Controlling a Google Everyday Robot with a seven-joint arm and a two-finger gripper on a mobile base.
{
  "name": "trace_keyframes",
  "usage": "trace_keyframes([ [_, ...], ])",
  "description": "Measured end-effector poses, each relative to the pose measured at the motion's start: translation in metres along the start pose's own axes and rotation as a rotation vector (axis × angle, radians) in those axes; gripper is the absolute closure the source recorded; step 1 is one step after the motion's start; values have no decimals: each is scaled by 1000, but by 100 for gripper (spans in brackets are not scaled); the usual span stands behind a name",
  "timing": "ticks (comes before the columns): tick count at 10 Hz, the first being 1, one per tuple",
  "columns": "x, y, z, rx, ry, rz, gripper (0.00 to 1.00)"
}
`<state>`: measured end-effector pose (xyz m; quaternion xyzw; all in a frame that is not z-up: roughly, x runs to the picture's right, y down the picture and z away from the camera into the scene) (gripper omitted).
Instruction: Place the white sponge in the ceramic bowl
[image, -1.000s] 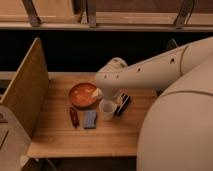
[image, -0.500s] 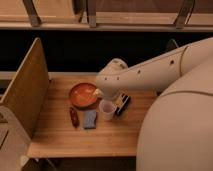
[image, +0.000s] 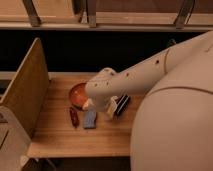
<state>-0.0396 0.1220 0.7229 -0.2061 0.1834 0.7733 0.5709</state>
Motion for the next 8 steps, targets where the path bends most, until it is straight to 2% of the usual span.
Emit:
trace_keyframes([
  [3, 14, 11, 12, 9, 60, -51, 20],
  [7, -4, 13, 45, 60, 93, -39, 20],
  [8, -6, 15, 57, 74, 115, -40, 20],
])
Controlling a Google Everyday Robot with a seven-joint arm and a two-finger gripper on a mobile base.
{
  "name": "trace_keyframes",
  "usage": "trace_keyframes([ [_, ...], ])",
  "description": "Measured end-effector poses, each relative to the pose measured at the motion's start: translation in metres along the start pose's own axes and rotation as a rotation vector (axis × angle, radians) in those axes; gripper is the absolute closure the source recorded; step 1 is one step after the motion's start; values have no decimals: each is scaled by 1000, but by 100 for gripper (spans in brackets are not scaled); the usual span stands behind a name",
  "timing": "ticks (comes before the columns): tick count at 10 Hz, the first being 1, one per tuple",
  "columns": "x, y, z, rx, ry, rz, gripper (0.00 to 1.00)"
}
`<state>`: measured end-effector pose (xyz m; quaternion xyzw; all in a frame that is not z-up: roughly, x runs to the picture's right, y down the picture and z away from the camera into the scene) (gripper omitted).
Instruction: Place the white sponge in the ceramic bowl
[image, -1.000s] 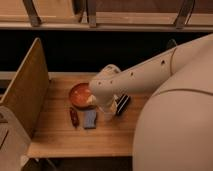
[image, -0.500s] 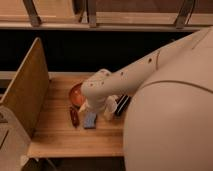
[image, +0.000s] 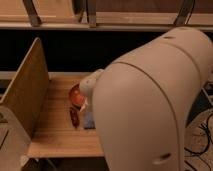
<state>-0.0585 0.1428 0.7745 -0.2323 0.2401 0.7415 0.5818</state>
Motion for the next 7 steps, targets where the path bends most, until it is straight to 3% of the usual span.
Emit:
trace_keyframes([
  [7, 5, -1, 16, 19, 41, -13, 20],
])
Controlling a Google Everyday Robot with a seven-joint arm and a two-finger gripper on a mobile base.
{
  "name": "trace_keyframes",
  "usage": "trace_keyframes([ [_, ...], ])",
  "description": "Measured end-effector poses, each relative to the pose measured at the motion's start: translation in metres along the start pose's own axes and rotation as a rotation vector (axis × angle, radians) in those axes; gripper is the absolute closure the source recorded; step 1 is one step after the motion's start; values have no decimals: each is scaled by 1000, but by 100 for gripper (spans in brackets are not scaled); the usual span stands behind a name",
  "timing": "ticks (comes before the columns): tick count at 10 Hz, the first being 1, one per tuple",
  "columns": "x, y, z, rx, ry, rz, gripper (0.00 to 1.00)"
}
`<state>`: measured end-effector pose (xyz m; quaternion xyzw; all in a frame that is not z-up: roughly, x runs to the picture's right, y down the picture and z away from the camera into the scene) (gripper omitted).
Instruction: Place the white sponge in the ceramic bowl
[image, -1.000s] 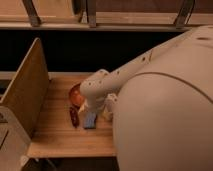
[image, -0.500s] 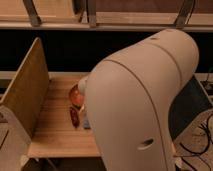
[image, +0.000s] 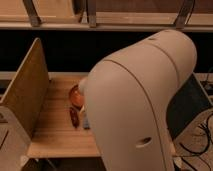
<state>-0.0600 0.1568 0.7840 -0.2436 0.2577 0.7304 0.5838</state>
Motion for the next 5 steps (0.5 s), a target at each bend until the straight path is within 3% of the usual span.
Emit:
trace_keyframes([
  [5, 12, 10, 35, 36, 70, -42, 20],
])
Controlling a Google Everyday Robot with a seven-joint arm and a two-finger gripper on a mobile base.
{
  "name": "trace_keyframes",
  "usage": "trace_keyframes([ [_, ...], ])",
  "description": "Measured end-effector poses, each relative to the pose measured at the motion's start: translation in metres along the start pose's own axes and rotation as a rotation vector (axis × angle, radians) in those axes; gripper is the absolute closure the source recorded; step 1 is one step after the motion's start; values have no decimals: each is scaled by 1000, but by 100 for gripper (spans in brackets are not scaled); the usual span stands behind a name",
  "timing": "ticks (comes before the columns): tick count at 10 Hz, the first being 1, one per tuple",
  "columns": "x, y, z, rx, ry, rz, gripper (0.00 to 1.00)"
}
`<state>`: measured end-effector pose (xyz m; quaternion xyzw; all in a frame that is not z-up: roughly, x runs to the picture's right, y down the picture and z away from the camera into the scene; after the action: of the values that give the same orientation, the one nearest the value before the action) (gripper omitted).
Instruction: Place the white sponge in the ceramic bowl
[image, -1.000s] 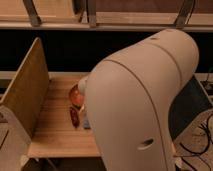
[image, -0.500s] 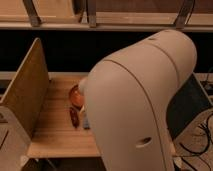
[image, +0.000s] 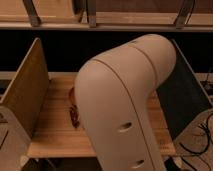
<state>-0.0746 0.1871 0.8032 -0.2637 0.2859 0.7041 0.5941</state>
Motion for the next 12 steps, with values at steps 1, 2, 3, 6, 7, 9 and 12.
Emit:
trace_keyframes([
  [1, -2, 2, 6, 6, 5, -5, 20],
  [2, -4, 5, 14, 13, 14, -7, 20],
  [3, -7, 7, 27, 21, 32, -5, 20],
  [6, -15, 10, 58, 64, 81, 7, 20],
  [7, -18, 11, 63, 76, 90, 8, 20],
  [9, -26, 15, 68, 87, 87, 15, 23],
  [12, -32, 27, 63, 95, 51, -10, 54],
])
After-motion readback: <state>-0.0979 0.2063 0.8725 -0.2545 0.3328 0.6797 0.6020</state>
